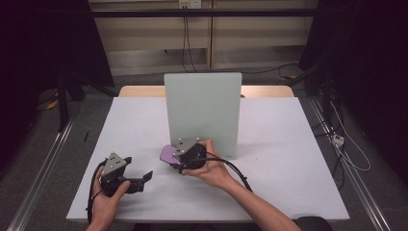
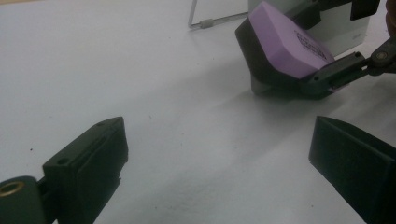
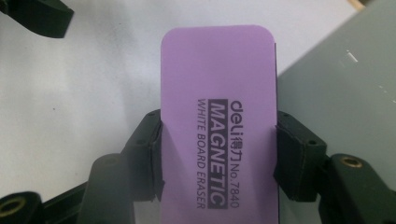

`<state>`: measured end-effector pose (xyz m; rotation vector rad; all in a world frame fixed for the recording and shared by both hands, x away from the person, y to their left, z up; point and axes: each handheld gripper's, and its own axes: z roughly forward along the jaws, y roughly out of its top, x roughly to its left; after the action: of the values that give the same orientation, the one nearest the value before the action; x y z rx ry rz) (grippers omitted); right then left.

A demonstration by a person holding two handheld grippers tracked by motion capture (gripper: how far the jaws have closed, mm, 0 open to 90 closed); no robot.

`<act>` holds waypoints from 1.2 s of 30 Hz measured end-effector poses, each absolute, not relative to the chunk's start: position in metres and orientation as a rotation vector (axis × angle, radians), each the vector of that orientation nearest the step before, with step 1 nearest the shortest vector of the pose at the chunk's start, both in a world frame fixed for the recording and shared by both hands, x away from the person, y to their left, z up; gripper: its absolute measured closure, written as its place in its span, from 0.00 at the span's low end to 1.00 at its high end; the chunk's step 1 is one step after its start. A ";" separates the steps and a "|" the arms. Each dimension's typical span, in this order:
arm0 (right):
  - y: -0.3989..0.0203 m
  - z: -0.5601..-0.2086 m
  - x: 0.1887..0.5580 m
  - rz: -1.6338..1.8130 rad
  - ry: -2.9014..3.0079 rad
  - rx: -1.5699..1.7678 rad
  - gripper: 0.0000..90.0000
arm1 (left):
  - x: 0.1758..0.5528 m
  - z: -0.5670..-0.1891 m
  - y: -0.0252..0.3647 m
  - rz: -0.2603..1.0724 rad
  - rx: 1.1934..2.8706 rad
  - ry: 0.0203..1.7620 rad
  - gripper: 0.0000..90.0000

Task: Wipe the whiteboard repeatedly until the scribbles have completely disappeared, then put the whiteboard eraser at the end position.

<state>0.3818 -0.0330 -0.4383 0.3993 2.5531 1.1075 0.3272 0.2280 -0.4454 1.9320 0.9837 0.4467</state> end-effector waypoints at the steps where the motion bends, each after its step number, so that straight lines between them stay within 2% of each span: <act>1: -0.031 -0.438 0.382 1.105 2.555 0.392 0.47 | 0.328 -0.446 0.228 0.436 1.924 0.992 0.05; 7: -0.036 -0.431 0.383 1.132 2.510 0.418 0.47 | 0.328 -0.444 0.229 0.446 1.931 0.973 0.05; 23: -0.100 -0.406 0.374 1.249 2.464 0.560 0.46 | 0.327 -0.444 0.224 0.450 1.946 0.968 0.05; 36: -0.144 -0.384 0.384 1.357 2.464 0.716 0.46 | 0.329 -0.445 0.230 0.435 1.921 0.989 0.05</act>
<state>0.3845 -0.1437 -0.3840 0.7165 2.4641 1.3568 0.3287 0.2303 -0.4454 1.9211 0.9891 0.4351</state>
